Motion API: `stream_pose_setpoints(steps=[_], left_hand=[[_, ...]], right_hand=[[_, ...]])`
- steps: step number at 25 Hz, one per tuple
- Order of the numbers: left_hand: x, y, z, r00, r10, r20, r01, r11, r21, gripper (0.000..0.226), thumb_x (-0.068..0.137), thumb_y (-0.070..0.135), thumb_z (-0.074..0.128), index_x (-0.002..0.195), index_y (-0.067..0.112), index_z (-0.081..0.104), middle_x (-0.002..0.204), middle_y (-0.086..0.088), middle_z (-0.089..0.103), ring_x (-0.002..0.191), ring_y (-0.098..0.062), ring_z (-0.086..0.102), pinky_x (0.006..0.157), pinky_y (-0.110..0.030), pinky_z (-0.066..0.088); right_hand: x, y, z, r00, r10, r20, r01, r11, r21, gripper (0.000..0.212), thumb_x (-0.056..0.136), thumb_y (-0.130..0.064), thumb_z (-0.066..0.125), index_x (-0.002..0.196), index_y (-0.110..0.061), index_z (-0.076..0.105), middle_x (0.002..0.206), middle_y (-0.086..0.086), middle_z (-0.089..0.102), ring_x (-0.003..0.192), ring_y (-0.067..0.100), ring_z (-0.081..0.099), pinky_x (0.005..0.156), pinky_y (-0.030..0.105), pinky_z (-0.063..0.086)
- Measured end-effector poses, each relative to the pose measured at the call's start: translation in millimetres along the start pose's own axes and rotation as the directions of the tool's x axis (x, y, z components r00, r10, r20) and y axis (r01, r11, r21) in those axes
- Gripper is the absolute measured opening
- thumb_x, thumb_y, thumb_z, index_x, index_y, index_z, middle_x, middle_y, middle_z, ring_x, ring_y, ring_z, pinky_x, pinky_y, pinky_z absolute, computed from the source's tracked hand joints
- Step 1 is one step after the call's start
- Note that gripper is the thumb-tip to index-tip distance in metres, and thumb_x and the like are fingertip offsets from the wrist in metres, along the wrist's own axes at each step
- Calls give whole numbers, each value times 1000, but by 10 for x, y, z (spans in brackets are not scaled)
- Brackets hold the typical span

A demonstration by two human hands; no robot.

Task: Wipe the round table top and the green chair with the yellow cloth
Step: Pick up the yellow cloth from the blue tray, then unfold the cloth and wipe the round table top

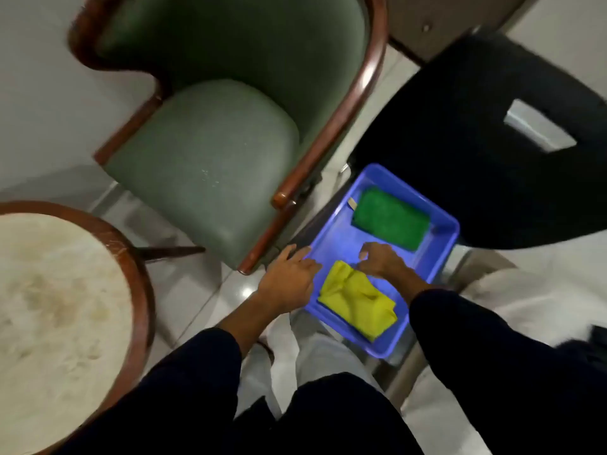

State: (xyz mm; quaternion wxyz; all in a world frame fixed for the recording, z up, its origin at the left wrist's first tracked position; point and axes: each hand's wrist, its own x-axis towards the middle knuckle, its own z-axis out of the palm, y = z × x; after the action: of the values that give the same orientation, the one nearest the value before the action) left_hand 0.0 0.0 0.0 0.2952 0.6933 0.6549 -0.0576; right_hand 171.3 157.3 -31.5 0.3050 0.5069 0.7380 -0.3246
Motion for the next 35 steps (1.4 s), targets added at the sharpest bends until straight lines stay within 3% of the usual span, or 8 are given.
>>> stream_pose_setpoints(steps=[5, 9, 15, 20, 22, 27, 32, 35], left_hand=[[327, 326, 466, 944, -21, 329, 81, 982, -169, 55, 96, 20, 41, 149, 14, 29, 154, -13, 37, 146, -28, 27, 118, -38, 22], [386, 380, 634, 909, -43, 414, 200, 918, -343, 68, 94, 20, 50, 154, 18, 18, 161, -16, 20, 148, -31, 22, 118, -39, 24], [429, 194, 436, 988, 14, 151, 20, 976, -216, 97, 82, 45, 64, 155, 19, 5, 165, -9, 6, 153, -26, 7, 124, -45, 6], [234, -260, -35, 996, -94, -6, 91, 982, -168, 42, 79, 36, 60, 119, 22, 54, 114, -8, 71, 114, -29, 62, 107, -37, 29], [-63, -567, -169, 969, -249, 9, 237, 909, -344, 24, 78, 30, 60, 100, 21, 58, 101, -10, 73, 102, -34, 65, 80, -35, 41], [-1197, -1284, -79, 849, -528, -7, 378, 618, -690, 48, 71, 35, 57, 117, 19, 59, 118, -14, 68, 110, -34, 63, 92, -42, 51], [-2415, -2063, 672, 580, -814, 28, 269, 160, -950, 62, 70, 39, 56, 127, 13, 57, 118, -15, 69, 109, -31, 65, 91, -44, 52], [-2759, -2502, 1176, 506, -857, 97, 321, 83, -944, 46, 84, 17, 61, 129, 17, 54, 116, -15, 69, 108, -35, 64, 86, -41, 53]], right_hand=[[65, 387, 619, 972, 180, 149, -165, 980, -111, 87, 73, -40, 77, 140, -11, 30, 139, 15, 48, 133, 37, 40, 106, 52, 34], [93, 506, 893, 973, 204, 110, -175, 957, -231, 83, 70, -48, 77, 135, -14, 37, 138, 15, 47, 132, 35, 38, 105, 51, 32], [-60, 211, 671, 939, -306, 156, 329, 931, -155, 42, 82, -25, 63, 121, -14, 52, 122, 15, 57, 113, 36, 57, 82, 42, 47], [-197, -447, -90, 868, -480, 129, 496, 820, -286, 35, 74, -26, 64, 103, -20, 47, 100, 11, 67, 89, 35, 63, 61, 33, 33], [-169, -672, -354, 886, -432, 167, 461, 853, -244, 32, 74, -17, 67, 100, -19, 49, 92, 14, 66, 84, 31, 62, 62, 35, 40], [-206, -1820, -166, 916, -400, -41, 353, 751, 558, 29, 79, 15, 65, 82, -14, 61, 74, 5, 64, 63, 1, 57, 64, 23, 46], [-184, -3278, 1043, 905, -392, -165, 425, 812, 400, 21, 83, -10, 73, 100, -10, 60, 86, 9, 66, 81, 26, 65, 75, 38, 50], [-41, -4116, 1556, 822, -528, -211, 561, 813, 152, 21, 86, -17, 68, 103, -8, 58, 92, 8, 63, 92, 34, 64, 77, 38, 46]])
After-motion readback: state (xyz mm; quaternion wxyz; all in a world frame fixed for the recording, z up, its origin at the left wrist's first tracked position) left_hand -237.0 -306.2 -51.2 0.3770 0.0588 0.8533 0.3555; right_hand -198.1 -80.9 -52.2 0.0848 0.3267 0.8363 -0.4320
